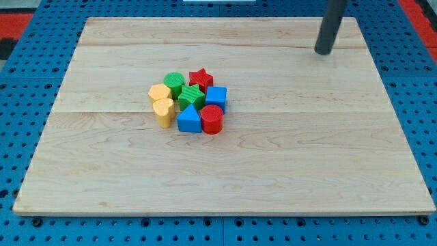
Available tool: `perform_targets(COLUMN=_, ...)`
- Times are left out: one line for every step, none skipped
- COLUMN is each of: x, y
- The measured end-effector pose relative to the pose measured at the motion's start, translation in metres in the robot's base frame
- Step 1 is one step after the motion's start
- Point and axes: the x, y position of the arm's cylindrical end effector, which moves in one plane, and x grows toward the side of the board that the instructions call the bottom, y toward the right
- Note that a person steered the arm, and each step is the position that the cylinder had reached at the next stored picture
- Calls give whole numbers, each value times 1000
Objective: Push the red circle into the green star
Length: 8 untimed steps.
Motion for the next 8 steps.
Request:
perform_targets(x=82, y=-8)
perform_targets(x=147, y=-69)
perform_targets(x=166, y=-140)
perform_targets(x=161, y=-199)
perform_targets(x=150, y=-227)
perform_targets(x=150, y=-232)
perform_targets(x=157, y=-232)
perform_targets(x=160, y=-232)
